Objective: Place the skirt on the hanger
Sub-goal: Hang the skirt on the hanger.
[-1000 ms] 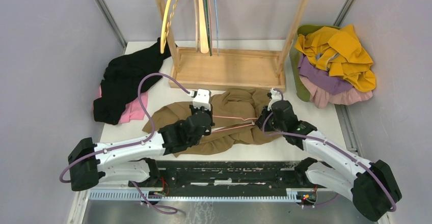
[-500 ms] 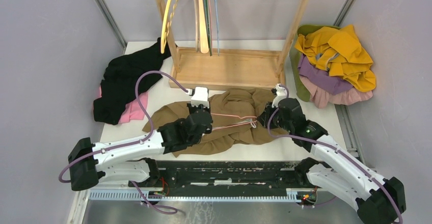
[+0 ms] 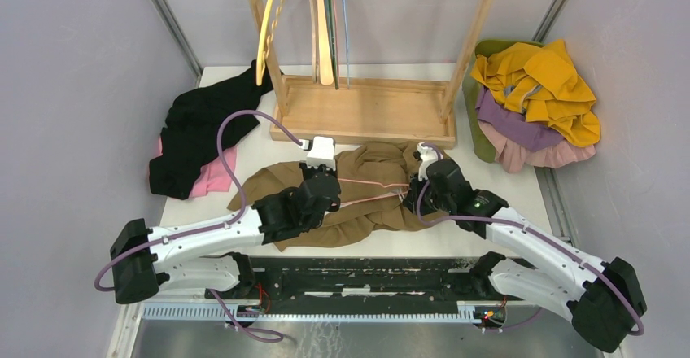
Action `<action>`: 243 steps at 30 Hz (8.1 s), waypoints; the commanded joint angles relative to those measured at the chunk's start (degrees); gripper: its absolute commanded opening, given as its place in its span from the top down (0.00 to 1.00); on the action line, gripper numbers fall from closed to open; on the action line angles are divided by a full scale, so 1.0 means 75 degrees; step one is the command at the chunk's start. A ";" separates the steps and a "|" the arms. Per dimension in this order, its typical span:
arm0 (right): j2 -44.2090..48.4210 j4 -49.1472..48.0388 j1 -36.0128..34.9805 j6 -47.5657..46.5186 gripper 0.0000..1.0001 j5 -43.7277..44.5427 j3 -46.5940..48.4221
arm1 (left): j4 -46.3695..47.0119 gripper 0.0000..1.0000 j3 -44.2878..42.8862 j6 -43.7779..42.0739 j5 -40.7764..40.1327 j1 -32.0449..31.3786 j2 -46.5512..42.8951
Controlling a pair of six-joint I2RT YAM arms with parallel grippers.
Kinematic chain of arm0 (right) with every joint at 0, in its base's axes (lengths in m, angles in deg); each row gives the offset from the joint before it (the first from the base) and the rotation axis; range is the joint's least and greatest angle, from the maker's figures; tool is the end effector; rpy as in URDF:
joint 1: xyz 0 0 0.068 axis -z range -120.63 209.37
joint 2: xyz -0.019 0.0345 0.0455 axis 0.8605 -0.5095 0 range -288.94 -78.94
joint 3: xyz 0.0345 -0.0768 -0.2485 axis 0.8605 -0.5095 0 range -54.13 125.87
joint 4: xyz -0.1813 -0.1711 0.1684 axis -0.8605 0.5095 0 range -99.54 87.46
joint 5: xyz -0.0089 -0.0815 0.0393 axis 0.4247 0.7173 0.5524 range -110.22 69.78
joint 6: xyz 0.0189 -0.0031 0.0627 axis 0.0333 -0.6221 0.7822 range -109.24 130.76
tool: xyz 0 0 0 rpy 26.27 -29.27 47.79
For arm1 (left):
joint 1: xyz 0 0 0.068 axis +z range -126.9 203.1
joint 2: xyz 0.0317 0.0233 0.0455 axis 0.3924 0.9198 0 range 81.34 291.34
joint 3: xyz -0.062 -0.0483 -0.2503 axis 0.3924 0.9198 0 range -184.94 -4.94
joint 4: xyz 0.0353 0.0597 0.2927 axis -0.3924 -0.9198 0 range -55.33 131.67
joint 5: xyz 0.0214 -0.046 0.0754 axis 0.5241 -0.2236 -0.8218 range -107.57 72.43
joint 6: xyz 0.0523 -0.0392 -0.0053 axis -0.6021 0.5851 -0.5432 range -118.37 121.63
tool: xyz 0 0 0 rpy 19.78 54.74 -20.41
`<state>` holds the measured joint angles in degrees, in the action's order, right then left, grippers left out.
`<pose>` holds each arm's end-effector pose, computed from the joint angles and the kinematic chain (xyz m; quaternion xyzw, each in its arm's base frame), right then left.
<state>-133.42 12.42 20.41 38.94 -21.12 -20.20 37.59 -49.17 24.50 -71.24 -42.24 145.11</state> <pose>0.1977 0.1610 0.1903 -0.0891 0.9110 0.2287 0.3315 0.1604 -0.2499 0.2594 0.0402 0.7855 -0.0688 0.6137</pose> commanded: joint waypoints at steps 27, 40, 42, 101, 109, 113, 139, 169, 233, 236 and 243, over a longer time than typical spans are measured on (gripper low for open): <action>-0.1000 -0.0886 -0.0466 0.0279 0.71 0.1281 0.0076 | 0.0588 0.96 -0.0289 -0.0190 -0.0119 0.0052 0.0184; -0.0628 -0.1281 -0.0417 0.1352 0.70 0.1591 -0.0542 | 0.0591 0.96 -0.0260 -0.0226 -0.0075 0.0052 0.0123; -0.0425 -0.1317 -0.0380 0.1512 0.70 0.1585 -0.0703 | 0.0591 0.96 -0.0260 -0.0243 -0.0066 0.0053 0.0111; 0.0385 -0.2331 0.0279 0.3129 0.83 0.0163 -0.1295 | 0.0520 0.96 -0.0242 -0.0344 0.0060 0.0139 0.0226; -0.0515 -0.3447 0.0228 0.3338 0.83 0.0217 -0.1500 | 0.0493 0.96 -0.0185 -0.0342 0.0465 0.0553 0.0098; -0.0584 -0.3428 0.0058 0.3113 0.79 0.0656 -0.1454 | 0.0498 0.96 -0.0178 -0.0339 0.0597 0.0607 0.0063; -0.1387 -0.2129 -0.1731 0.2423 0.73 0.3552 -0.0276 | 0.0524 0.96 -0.0107 -0.0260 0.0699 0.0626 0.0048; -0.2789 -0.1950 -0.2134 0.2372 0.76 0.4281 0.0437 | 0.0518 0.96 -0.0044 -0.0407 0.0746 0.0733 -0.0135; 0.0269 -0.1978 0.0293 0.2228 0.99 0.1404 -0.0552 | 0.0782 0.97 0.0728 -0.0838 0.0689 0.0930 -0.0953; 0.0191 -0.1961 0.0291 0.2251 0.99 0.1170 -0.0403 | 0.1180 0.97 0.0857 -0.0962 0.0599 0.0928 -0.0942; -0.0004 -0.1979 0.0291 0.2343 0.99 0.0762 -0.0195 | 0.1808 0.97 0.0953 -0.1292 0.0455 0.0922 -0.0817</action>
<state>-132.98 -0.85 22.38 56.32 -13.17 -24.63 44.48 -42.06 19.06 -64.55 -35.72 138.69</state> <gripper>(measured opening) 0.014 0.071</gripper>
